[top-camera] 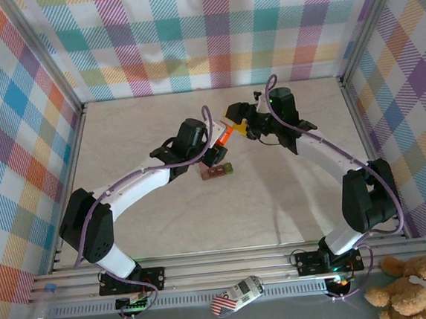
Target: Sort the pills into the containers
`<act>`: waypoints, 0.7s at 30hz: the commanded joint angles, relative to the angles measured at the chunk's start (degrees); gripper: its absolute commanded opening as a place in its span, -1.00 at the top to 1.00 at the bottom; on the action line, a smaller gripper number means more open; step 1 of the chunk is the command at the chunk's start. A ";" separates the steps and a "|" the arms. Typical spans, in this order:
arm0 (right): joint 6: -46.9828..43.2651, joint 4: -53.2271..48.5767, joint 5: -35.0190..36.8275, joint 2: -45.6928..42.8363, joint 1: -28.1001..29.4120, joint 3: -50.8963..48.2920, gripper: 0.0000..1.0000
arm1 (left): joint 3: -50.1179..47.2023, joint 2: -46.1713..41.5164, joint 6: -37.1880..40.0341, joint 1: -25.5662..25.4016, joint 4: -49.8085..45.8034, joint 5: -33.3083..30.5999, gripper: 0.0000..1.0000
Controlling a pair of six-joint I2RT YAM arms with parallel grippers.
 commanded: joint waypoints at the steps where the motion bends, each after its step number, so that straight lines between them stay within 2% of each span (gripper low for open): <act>1: 0.84 1.38 -0.29 1.36 0.85 0.79 -0.49 | 2.00 -0.24 0.31 -0.88 2.46 -0.36 1.00; 8: 1.41 2.45 -0.71 2.04 1.27 0.21 -0.31 | 1.43 -1.30 -0.48 -0.92 3.52 0.06 1.00; 18: 2.17 4.28 -2.88 2.57 1.86 -1.23 -0.22 | 1.23 -1.77 -1.56 -0.88 4.88 0.34 1.00; 21: 1.05 3.54 -2.70 2.10 1.80 -1.59 -0.09 | 1.29 -1.84 -1.75 -0.88 4.88 0.50 1.00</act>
